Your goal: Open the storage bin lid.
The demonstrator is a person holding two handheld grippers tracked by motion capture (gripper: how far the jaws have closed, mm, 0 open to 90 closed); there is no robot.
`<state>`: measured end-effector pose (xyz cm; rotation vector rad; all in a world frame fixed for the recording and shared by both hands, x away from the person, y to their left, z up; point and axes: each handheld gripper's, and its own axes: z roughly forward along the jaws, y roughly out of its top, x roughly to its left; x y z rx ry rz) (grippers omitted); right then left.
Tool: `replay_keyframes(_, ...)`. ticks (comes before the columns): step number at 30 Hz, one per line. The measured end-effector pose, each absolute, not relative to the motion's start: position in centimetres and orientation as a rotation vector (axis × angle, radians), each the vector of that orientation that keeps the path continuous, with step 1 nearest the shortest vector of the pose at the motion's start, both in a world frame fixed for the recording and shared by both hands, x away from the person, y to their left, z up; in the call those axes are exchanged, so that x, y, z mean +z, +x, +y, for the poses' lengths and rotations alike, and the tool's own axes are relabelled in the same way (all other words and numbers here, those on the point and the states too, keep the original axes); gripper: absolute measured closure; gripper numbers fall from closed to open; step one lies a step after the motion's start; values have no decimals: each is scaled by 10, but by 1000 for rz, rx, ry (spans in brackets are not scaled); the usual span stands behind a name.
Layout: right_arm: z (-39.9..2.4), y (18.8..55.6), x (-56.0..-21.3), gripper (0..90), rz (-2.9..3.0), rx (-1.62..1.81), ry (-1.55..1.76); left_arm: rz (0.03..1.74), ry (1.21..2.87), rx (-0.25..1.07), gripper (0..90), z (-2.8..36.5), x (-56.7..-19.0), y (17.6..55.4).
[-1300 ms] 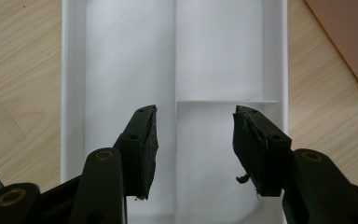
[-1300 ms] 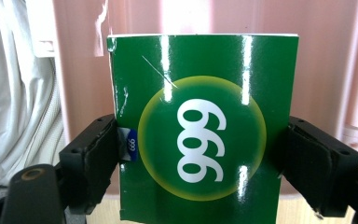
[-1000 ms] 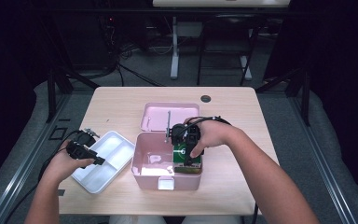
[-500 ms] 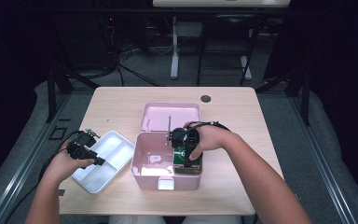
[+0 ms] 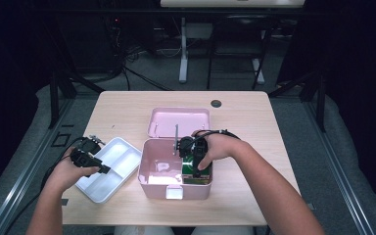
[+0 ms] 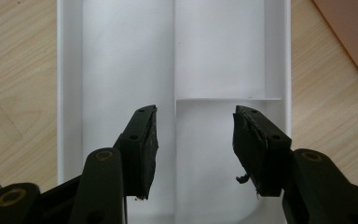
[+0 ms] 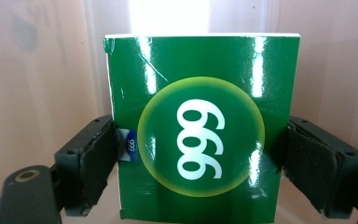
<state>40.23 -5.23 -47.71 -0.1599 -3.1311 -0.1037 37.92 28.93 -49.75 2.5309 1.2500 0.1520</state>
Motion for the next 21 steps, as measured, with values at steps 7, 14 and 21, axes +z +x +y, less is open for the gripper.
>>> replay_keyframes(7, -53, 404, -475, 142, -3144, -116, -203, 1252, 2534, 154, 500, 289, -497, 379)
replay_keyframes(14, -58, 400, -464, 151, -3137, -149, -213, 1252, 2532, 155, 500, 289, -497, 379)
replay_keyframes(21, -63, 386, -441, 166, -3162, -190, -195, 1243, 2532, 157, 501, 288, -496, 378)
